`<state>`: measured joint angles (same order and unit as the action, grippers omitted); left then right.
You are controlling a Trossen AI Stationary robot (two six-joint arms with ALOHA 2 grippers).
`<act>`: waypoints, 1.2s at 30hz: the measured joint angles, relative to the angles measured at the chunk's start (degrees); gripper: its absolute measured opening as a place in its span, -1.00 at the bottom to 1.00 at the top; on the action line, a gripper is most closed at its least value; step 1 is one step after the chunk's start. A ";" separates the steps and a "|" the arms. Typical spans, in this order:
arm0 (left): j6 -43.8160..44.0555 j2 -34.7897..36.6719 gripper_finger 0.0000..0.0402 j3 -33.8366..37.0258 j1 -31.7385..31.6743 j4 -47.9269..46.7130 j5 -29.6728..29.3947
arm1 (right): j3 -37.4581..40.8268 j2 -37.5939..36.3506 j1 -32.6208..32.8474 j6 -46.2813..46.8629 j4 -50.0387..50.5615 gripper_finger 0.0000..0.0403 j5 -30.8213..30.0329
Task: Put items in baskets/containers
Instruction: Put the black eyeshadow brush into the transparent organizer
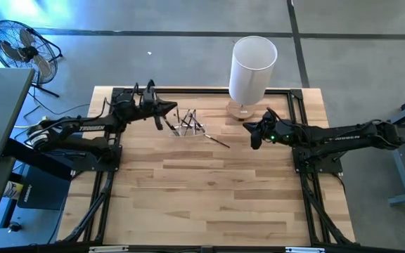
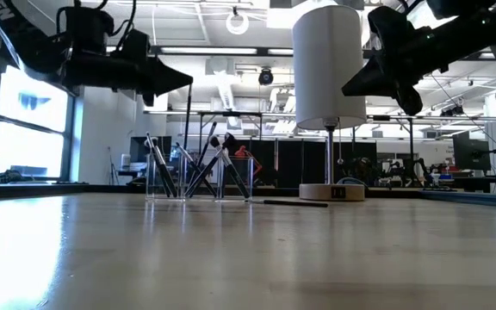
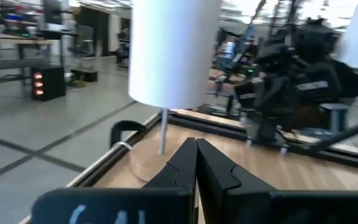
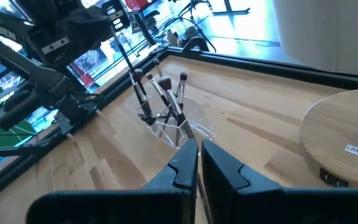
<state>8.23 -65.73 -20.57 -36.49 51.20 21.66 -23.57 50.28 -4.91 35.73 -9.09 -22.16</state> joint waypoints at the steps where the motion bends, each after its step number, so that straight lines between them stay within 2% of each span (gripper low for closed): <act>1: 0.00 -0.01 -1.00 0.01 -0.38 0.06 1.31 | 0.00 0.00 0.00 0.33 -0.02 -0.92 -0.07; 4: 0.00 0.04 -1.00 0.01 -1.68 0.08 4.85 | 0.00 0.00 0.00 0.48 -0.04 -0.92 -0.45; 18: -0.39 -0.01 -1.00 0.03 -8.24 -5.94 11.98 | 0.00 0.00 0.00 0.50 -0.15 -0.92 -4.46; 23: -3.06 -0.01 -1.00 0.03 -8.13 -12.86 11.83 | 0.00 0.00 -0.87 1.62 -0.13 -0.92 -3.70; 27: -3.67 -0.54 -1.00 0.03 -8.13 -16.45 7.51 | 0.00 0.00 -2.51 1.81 -0.17 -0.92 -1.43; 31: -3.72 -0.88 -0.99 0.03 -8.13 -16.79 5.59 | 0.00 0.00 -3.81 1.98 -0.21 -0.92 0.14; 36: -3.72 -0.88 -0.82 0.03 -8.13 -17.22 5.19 | 0.00 0.00 -4.63 2.00 -0.21 -0.92 1.28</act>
<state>4.51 -66.61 -20.53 -44.62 33.98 26.85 -23.57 50.28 -9.54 37.73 -9.30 -20.88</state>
